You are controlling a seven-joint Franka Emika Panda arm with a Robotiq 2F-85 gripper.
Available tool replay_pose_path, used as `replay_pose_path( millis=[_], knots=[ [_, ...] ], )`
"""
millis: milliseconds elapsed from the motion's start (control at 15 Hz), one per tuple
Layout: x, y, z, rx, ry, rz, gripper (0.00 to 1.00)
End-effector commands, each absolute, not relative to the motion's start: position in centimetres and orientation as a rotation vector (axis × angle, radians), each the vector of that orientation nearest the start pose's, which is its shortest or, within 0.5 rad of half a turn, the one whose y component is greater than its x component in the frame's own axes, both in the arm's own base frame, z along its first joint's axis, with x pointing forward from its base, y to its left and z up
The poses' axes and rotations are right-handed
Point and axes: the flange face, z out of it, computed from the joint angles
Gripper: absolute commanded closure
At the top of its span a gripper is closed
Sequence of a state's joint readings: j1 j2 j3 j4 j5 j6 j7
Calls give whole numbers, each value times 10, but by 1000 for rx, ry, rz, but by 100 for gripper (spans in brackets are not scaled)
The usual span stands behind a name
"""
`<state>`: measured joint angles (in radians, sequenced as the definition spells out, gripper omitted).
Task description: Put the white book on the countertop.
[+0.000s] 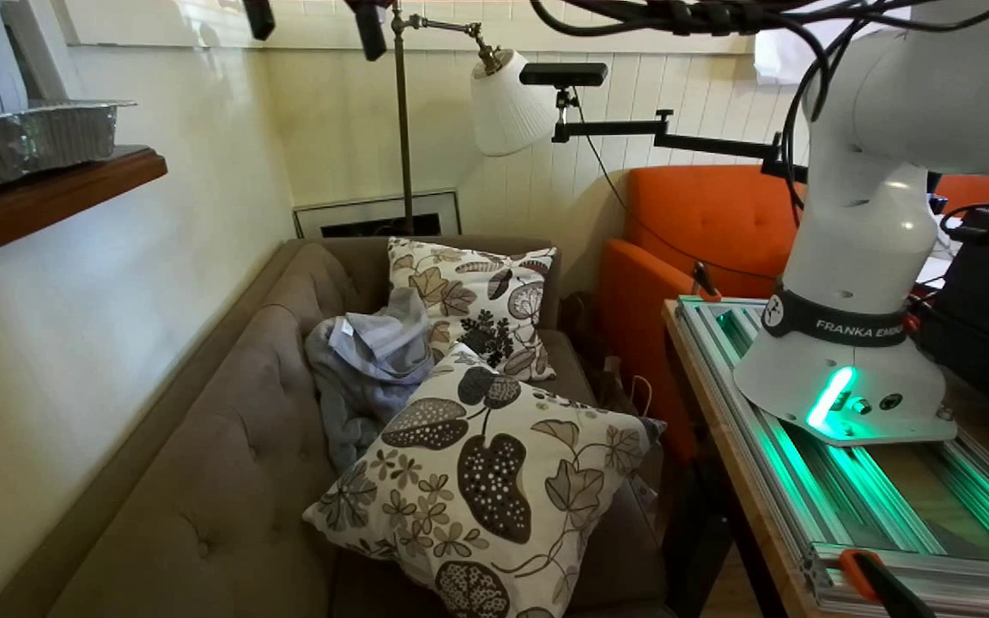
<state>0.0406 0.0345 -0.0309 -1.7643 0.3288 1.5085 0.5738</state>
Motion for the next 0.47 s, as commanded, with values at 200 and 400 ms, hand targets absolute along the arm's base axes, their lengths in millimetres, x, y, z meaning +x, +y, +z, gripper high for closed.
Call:
replay_pose_path(
  millis=[200,400],
  knots=[
    [514,9,546,-2793,965,497,0],
    [511,10,545,-2794,973,503,0]
  ],
)
